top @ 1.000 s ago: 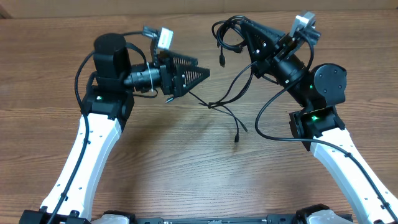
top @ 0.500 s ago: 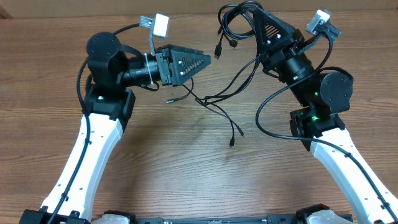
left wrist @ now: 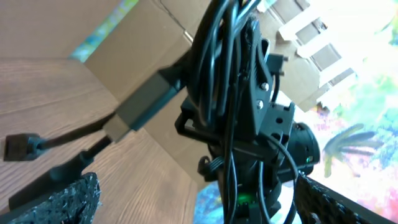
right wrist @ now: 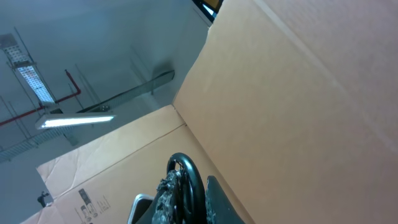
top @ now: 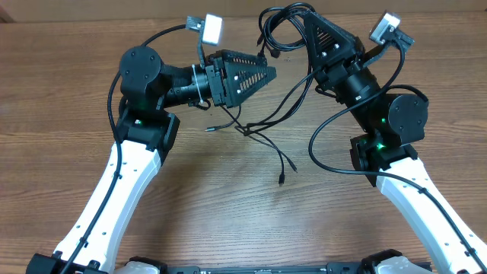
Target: Untangle cables
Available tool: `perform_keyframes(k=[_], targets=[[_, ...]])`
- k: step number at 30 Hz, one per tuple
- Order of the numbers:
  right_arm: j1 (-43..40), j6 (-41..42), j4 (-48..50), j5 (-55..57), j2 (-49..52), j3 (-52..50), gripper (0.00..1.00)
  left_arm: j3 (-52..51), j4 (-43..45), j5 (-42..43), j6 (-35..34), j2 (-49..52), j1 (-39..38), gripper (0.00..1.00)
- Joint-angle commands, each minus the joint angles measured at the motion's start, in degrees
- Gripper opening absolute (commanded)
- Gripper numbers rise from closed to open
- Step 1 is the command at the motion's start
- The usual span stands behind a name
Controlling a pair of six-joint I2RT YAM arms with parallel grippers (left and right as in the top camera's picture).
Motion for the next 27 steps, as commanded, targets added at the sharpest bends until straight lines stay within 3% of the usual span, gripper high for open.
perform_keyframes(k=[1,24,27], targets=[[0.2,1.4,0.6,0.8,-0.1,0.8,0.04,1.1,0.8,-1.2,-3.4,-1.3,-0.1,1.0],[1.5,2.5,-2.3,-6.2,0.0,0.8,0.04,1.1,4.3,-9.0,-5.5,-1.3,-3.1,1.0],[2.1,2.5,-2.9,-6.8,0.0,0.8,0.04,1.1,4.3,-10.2,-5.5,-1.3,-3.1,0.9]])
